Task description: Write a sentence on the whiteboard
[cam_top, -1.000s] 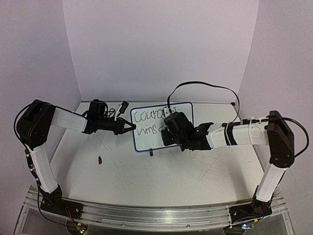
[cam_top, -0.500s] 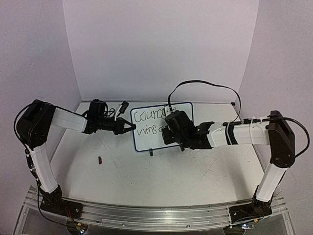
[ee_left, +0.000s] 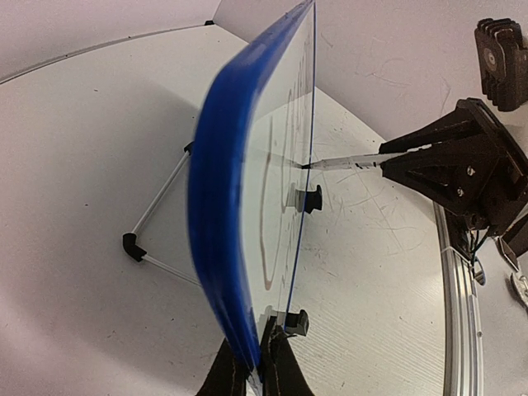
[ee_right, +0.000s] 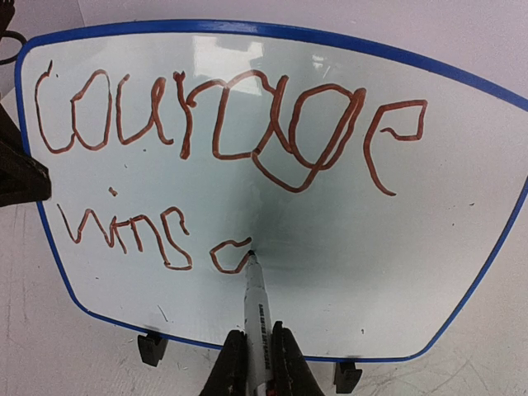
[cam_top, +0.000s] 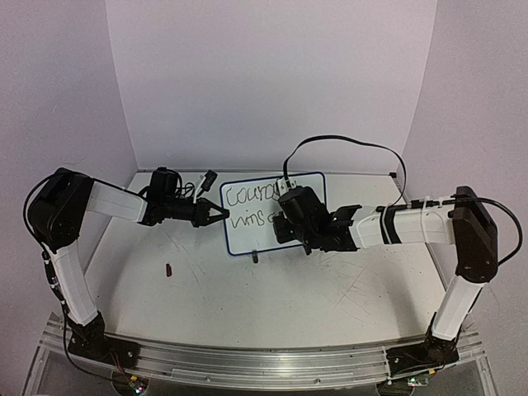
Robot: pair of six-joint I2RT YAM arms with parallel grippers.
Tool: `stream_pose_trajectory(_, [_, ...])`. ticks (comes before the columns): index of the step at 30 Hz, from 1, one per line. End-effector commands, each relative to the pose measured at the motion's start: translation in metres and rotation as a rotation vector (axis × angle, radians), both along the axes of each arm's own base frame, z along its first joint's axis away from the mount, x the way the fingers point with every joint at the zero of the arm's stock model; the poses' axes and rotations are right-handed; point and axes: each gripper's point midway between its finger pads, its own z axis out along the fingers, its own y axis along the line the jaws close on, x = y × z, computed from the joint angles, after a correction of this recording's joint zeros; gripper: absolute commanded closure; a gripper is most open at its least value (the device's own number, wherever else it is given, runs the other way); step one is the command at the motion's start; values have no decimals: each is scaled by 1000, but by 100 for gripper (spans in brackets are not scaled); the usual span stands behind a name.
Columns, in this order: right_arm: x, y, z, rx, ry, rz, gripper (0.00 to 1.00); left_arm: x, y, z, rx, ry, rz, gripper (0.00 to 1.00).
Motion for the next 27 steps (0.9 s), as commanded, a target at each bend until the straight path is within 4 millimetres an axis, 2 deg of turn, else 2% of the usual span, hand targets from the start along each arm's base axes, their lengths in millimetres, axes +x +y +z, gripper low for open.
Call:
stream_pose_trajectory(1, [19,-5,49,87,-99,-56,100,25,15,-9,104,-80,112,100])
stream_pose_trajectory(27, [15,-9,58,108,-107,-56,100,25,15,-10,107,-80,113,100])
